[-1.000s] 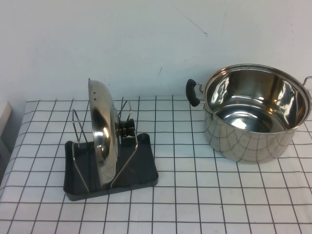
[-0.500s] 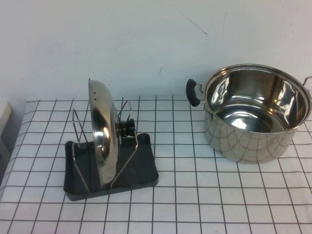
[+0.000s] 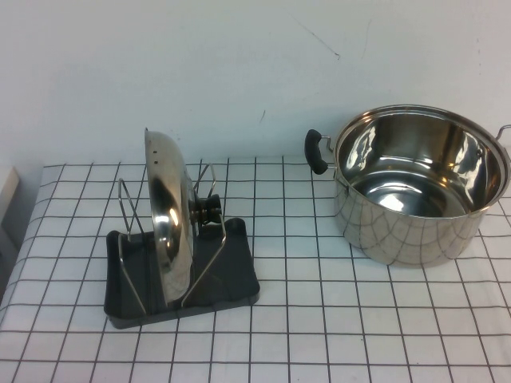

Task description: Put pot lid on rack

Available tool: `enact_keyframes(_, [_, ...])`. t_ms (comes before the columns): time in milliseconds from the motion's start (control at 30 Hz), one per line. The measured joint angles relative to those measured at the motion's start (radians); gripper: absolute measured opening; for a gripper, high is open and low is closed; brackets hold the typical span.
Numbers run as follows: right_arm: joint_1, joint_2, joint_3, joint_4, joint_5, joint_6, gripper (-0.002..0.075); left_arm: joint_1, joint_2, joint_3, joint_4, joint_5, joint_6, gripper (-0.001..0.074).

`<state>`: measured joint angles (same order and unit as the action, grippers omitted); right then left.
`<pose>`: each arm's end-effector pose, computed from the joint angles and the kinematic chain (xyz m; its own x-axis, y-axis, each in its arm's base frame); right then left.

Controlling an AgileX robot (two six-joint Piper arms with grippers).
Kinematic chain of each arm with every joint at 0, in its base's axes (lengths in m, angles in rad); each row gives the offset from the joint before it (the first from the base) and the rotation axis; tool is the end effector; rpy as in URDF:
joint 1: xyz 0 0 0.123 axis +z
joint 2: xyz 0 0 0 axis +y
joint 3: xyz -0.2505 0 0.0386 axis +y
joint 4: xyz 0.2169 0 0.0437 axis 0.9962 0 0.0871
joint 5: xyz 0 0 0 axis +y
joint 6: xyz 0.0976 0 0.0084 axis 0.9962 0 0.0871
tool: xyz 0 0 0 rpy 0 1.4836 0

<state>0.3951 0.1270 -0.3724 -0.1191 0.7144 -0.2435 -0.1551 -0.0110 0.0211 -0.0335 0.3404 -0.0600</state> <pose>0.0462 0.0110 0.2519 -0.2183 -0.4448 -0.8686 -0.4111 0.8492 -0.3315 0.0601 -0.0105 0.1747 -0.2710 -0.0502 -0.9613 0.1409 0.9858 -0.0912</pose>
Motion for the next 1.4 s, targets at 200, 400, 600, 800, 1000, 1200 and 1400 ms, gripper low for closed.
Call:
enact_keyframes(200, [0.000,0.000,0.000,0.000,0.000,0.000,-0.0002,0.000,0.000,0.000,0.000,0.000,0.000,-0.0002])
enact_keyframes(400, [0.000,0.000,0.000,-0.022,0.000,-0.009,-0.0002,0.000,0.000,0.000,0.000,0.000,0.000,-0.0002])
enact_keyframes(600, [-0.003,0.000,0.091,-0.105,-0.137,0.034,-0.0002,0.000,0.000,0.000,0.000,0.000,0.000,-0.0002])
enact_keyframes(800, [-0.092,-0.013,0.241,-0.122,-0.215,0.197,-0.0002,0.000,0.000,0.000,0.002,0.000,0.002,-0.0002])
enact_keyframes(1000, [-0.239,-0.119,0.333,-0.082,-0.240,0.180,-0.0002,0.000,0.000,0.000,0.002,0.000,0.002,-0.0002])
enact_keyframes(1200, [-0.339,-0.139,0.387,0.019,-0.317,0.081,-0.0002,0.000,0.000,0.000,0.002,0.000,0.002,-0.0002])
enact_keyframes(1400, [-0.381,-0.139,0.394,0.100,-0.339,0.047,-0.0002,0.000,0.000,0.000,0.004,0.000,0.002,-0.0002])
